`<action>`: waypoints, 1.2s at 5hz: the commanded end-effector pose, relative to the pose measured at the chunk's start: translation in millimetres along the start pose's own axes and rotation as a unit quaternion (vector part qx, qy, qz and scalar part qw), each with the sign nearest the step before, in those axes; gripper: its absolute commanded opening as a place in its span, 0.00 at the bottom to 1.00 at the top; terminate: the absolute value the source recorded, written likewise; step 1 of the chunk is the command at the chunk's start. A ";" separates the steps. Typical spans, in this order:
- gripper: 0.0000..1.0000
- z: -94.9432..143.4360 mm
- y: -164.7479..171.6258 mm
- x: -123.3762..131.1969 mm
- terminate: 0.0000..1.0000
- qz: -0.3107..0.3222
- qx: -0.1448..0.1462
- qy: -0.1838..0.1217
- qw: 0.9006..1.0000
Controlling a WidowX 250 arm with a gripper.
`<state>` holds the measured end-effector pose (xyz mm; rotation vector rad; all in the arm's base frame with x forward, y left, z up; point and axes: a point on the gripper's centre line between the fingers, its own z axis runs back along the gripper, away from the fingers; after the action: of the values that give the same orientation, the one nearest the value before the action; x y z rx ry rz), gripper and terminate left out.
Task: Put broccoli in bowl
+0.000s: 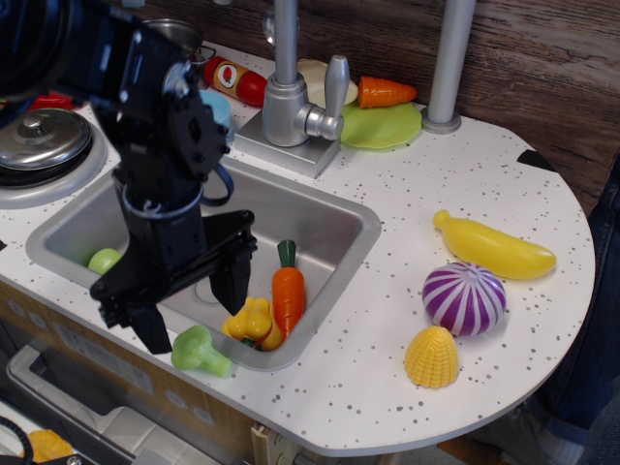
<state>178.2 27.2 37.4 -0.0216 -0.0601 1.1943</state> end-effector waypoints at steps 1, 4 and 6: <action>1.00 -5.8 5.0 2.4 0.00 -0.019 -0.030 -0.015 0.999; 1.00 -29.4 16.4 2.3 0.00 -0.022 -0.062 -0.025 0.998; 0.00 -38.3 14.6 3.7 0.00 -0.028 -0.079 -0.023 0.996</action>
<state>173.9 38.7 4.1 -0.1093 -0.1711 1.1141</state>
